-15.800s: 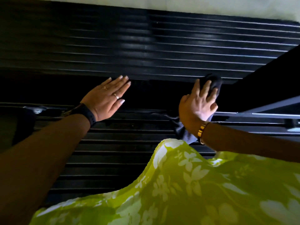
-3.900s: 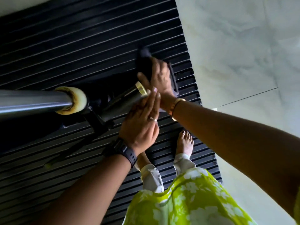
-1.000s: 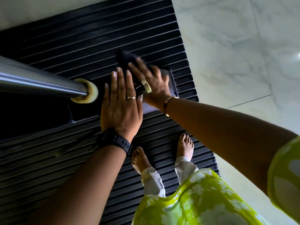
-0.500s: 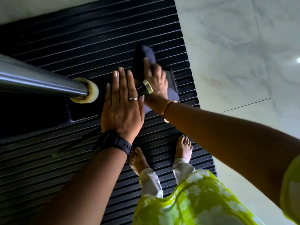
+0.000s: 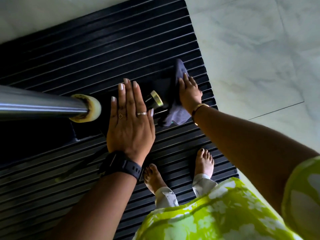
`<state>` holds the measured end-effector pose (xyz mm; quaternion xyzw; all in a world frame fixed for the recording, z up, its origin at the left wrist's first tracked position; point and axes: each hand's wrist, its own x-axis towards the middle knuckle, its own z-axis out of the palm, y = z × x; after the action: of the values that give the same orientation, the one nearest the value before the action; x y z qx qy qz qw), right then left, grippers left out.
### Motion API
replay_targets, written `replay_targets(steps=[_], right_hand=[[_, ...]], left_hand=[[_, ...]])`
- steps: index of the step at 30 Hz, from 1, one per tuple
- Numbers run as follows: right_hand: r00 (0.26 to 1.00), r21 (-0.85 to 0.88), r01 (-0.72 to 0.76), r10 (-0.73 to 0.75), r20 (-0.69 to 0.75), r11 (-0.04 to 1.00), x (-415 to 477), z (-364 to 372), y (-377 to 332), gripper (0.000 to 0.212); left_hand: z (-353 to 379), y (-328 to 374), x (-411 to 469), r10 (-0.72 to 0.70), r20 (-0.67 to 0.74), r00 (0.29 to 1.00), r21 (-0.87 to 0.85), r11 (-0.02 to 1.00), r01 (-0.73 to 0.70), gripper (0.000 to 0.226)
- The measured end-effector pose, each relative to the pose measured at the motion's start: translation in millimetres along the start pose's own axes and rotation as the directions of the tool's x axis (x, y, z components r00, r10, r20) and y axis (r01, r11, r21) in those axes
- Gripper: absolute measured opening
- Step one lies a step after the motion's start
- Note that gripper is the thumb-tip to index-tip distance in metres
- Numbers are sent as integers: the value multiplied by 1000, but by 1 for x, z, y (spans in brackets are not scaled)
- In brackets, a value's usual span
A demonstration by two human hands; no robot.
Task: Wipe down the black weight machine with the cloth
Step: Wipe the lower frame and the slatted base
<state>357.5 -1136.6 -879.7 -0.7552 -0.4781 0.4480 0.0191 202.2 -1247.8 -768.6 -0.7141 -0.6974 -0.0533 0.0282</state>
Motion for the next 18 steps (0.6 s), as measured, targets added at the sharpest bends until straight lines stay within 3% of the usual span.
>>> replay_targets(steps=[2, 4, 6, 8, 14, 16, 18], right_hand=[[998, 16, -45, 44, 47, 999, 12, 2, 6, 55], [981, 87, -184, 178, 76, 979, 16, 9, 10, 65], [932, 221, -362, 348, 101, 905, 10, 17, 13, 78], [902, 341, -430, 419, 109, 836, -2, 22, 14, 79], [971, 315, -192, 226, -73, 929, -74, 37, -14, 56], [997, 92, -19, 26, -76, 996, -100, 43, -26, 57], [980, -157, 201, -200, 27, 967, -117, 44, -32, 56]], left_hand=[[1, 1, -1, -1, 2, 1000, -18, 1000, 1, 59], [2, 0, -1, -1, -2, 1000, -38, 999, 1, 58], [2, 0, -1, -8, -5, 1000, -63, 998, 8, 58], [3, 0, -1, -16, -3, 1000, -82, 996, 16, 58], [1, 0, 0, -25, -3, 1000, -61, 998, 24, 58], [0, 0, 0, -24, -7, 1000, -59, 998, 24, 58], [1, 1, 0, -19, -9, 1000, -58, 998, 19, 57]])
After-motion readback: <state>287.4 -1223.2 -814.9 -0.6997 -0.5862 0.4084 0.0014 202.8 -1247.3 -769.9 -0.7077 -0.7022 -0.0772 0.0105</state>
